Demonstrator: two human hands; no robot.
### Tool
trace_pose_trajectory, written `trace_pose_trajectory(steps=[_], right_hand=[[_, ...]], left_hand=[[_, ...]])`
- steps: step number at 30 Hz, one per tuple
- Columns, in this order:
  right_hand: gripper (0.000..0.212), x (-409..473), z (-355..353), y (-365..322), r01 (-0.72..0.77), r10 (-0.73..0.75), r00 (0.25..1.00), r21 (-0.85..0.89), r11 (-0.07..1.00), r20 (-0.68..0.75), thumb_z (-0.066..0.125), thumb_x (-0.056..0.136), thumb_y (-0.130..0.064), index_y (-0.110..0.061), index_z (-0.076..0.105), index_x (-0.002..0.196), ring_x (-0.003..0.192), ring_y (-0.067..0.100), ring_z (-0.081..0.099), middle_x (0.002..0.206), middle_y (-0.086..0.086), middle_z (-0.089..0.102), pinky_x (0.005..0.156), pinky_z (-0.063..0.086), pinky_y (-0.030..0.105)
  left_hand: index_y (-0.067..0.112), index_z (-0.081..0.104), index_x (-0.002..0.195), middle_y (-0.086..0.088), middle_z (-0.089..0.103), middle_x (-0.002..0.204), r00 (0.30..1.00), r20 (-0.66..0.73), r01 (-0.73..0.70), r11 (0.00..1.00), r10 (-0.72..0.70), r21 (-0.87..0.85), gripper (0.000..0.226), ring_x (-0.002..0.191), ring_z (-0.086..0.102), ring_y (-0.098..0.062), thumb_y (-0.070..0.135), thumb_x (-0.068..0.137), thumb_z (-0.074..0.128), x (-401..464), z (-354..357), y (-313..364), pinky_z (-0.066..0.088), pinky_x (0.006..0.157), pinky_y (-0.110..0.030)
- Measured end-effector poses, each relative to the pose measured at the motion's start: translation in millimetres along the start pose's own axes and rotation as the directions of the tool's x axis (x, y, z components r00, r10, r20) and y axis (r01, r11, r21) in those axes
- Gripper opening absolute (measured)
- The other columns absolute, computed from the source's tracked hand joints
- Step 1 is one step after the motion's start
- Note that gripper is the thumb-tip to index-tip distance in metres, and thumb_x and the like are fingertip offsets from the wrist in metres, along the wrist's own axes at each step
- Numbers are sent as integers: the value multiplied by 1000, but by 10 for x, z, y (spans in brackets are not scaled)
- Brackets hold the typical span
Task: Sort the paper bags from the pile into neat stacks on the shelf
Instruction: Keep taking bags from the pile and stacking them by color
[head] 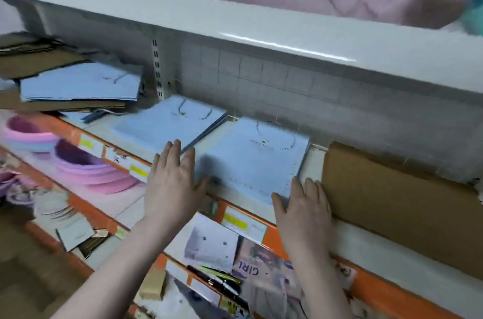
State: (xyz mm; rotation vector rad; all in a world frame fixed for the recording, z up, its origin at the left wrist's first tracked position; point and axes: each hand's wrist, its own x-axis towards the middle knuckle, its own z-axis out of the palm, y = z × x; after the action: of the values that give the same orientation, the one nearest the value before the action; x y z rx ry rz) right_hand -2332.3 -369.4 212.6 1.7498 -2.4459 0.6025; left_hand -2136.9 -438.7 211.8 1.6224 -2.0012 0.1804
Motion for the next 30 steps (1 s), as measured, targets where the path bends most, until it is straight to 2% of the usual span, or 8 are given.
trace_pose_trajectory(steps=[2,5,8,11,15,19,25,30], right_hand=[[60,-36,133,-459,62,-62,998,24,998,-3,42,96,-43,-7,35,143,140,31,22,148,17,32,115,16,38],[58,-102,370,-1161,113,-109,992,76,991,-62,53,92,-38,-2,46,136,135,36,32,141,22,42,112,23,43],[54,-153,567,-1811,164,-151,983,136,977,-102,62,88,-33,2,53,128,126,40,43,130,25,51,105,35,46],[51,-162,706,-2363,200,-178,975,175,964,-134,69,82,-29,4,59,120,114,42,51,118,27,58,95,44,47],[51,-50,838,-2975,261,-231,959,193,946,-163,69,83,-29,3,58,122,118,41,49,122,25,56,97,42,45],[49,163,983,-3524,310,-262,940,222,924,-220,73,79,-24,4,61,116,111,43,54,114,27,59,90,47,47],[50,570,1232,-4303,328,-276,938,272,905,-211,64,86,-30,0,56,125,117,38,49,122,22,56,96,42,45],[55,1129,1522,-5140,295,-260,954,315,902,-149,56,91,-35,-5,47,136,130,35,36,138,20,44,107,28,41]], left_hand=[[-6,62,111,-36,55,119,999,-7,53,998,-53,24,54,110,54,-52,27,69,70,-26,-170,-497,45,89,-60],[-5,62,112,-35,56,119,994,-29,111,993,-110,47,59,110,55,-50,34,68,59,-80,-424,-1225,46,89,-59],[-6,63,110,-33,57,117,985,-54,166,984,-162,69,54,109,56,-49,29,70,69,-132,-674,-1848,46,88,-59],[-5,64,109,-33,58,116,976,-72,212,972,-205,100,60,105,58,-49,22,61,85,-126,-891,-2354,47,86,-58],[-6,62,112,-35,56,117,960,-140,258,959,-241,115,59,106,56,-51,21,64,84,-7,-1054,-2934,46,87,-58],[-6,61,113,-34,56,118,938,-203,312,940,-282,138,52,107,56,-50,25,74,76,193,-1112,-3483,46,87,-56],[-4,57,121,-31,50,130,917,-257,349,926,-305,147,55,120,47,-47,23,77,75,694,-1117,-4259,39,97,-53],[-5,56,123,-33,46,133,916,-262,343,931,-304,121,56,124,43,-48,22,78,75,1443,-998,-5087,36,100,-54]])
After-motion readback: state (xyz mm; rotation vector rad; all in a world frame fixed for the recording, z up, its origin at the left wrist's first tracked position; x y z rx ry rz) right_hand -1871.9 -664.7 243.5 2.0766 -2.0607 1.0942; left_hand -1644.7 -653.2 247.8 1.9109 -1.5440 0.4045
